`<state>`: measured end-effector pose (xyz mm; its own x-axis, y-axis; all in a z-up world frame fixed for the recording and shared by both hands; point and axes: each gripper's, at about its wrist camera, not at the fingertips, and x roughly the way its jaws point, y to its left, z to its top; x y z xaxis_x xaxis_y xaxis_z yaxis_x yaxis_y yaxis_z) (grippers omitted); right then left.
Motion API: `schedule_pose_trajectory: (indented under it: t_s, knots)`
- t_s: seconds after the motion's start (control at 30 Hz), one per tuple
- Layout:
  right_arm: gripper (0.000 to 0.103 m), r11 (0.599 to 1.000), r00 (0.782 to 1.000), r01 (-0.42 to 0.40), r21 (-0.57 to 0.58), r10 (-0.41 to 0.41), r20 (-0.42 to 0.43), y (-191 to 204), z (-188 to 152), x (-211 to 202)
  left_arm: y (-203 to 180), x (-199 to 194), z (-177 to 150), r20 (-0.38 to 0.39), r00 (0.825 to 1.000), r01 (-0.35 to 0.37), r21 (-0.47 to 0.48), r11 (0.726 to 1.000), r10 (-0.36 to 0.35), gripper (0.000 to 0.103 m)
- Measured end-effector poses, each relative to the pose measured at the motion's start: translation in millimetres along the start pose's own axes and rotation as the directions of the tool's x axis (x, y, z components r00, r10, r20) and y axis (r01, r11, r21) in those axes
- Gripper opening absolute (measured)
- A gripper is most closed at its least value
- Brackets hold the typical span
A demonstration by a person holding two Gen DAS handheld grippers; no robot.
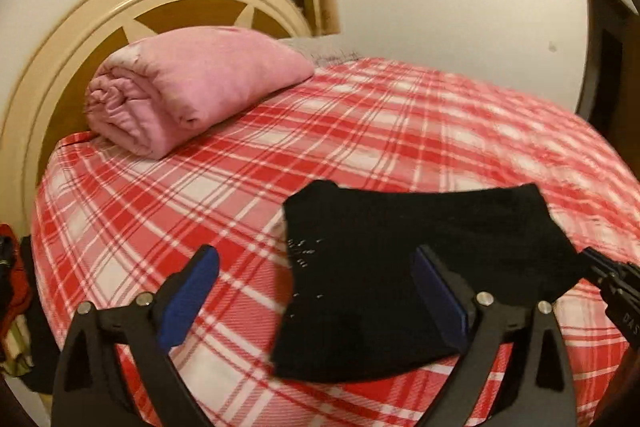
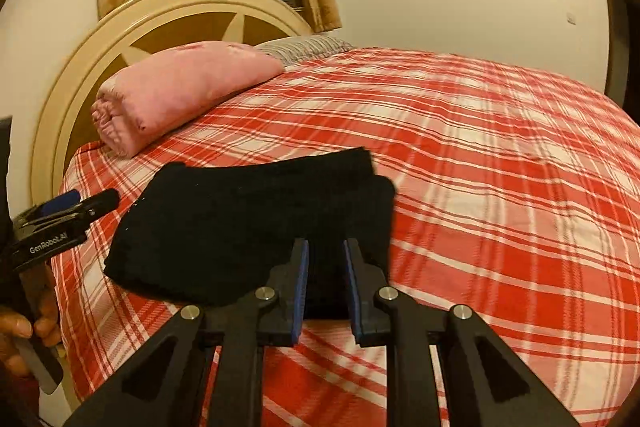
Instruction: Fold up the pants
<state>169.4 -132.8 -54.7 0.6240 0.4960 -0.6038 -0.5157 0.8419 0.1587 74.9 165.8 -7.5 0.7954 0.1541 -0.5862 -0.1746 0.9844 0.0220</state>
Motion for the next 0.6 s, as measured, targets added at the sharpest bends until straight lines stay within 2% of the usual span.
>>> schedule_pose_trajectory:
  t_s: [0.07,0.13,0.17,0.27,0.37,0.4,0.43,0.5,0.57,0.6]
  knots:
    - [0.019,1.0,0.999,0.007,-0.013,-0.008,-0.032,6,-2,12,17,1,-3,-0.008,1.0,-0.014,-0.042,0.999,0.013,0.098]
    - [0.019,0.995,0.989,0.084,-0.049,-0.089,-0.115,6,-9,32,41,3,-10,-0.032,0.999,-0.006,-0.099,0.995,0.003,0.099]
    - [0.019,0.994,0.982,0.097,-0.05,-0.104,-0.159,3,-13,46,53,5,-14,-0.054,0.998,0.002,-0.13,0.992,-0.009,0.099]
    - [0.018,0.996,0.987,0.09,-0.021,-0.092,-0.129,-1,-12,47,68,9,-25,-0.082,0.995,0.042,-0.192,0.98,-0.059,0.099]
    - [0.019,0.995,0.989,0.091,-0.028,-0.094,-0.116,1,-14,47,64,24,-30,-0.099,0.984,0.125,-0.218,0.968,-0.149,0.099]
    - [0.019,0.997,0.99,0.081,-0.018,-0.083,-0.115,-1,-13,47,61,30,-31,-0.11,0.982,0.129,-0.223,0.966,-0.156,0.098]
    - [0.019,0.997,0.991,0.07,-0.007,-0.071,-0.116,-4,-14,46,57,42,-34,-0.15,0.977,0.117,-0.232,0.966,-0.154,0.097]
    - [0.019,0.999,0.992,0.054,0.004,-0.053,-0.113,-7,-15,44,51,64,-40,-0.235,0.953,0.127,-0.269,0.955,-0.193,0.097]
    - [0.019,0.999,0.992,0.053,-0.002,-0.053,-0.111,-7,-15,42,43,64,-41,-0.227,0.963,0.081,-0.258,0.963,-0.142,0.096]
    - [0.019,0.998,0.992,0.055,-0.005,-0.056,-0.111,-7,-15,41,39,64,-39,-0.243,0.963,0.058,-0.249,0.967,-0.12,0.09]
